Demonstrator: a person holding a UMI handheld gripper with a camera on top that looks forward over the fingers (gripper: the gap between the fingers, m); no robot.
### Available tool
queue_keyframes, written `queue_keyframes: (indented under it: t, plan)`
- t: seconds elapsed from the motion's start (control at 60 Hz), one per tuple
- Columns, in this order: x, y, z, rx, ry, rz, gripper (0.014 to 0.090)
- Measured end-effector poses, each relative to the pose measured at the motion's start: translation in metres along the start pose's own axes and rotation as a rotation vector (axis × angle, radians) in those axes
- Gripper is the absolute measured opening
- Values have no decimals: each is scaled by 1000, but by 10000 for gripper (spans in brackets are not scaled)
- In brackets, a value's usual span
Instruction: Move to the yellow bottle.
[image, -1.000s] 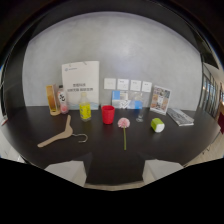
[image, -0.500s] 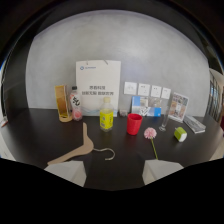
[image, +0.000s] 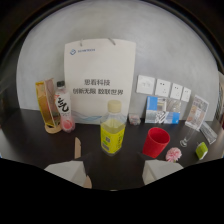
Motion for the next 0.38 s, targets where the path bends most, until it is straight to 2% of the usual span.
queue_keyframes:
  t: [0.383]
  plan:
    - [-9,3,23,-33,-17,-4,853]
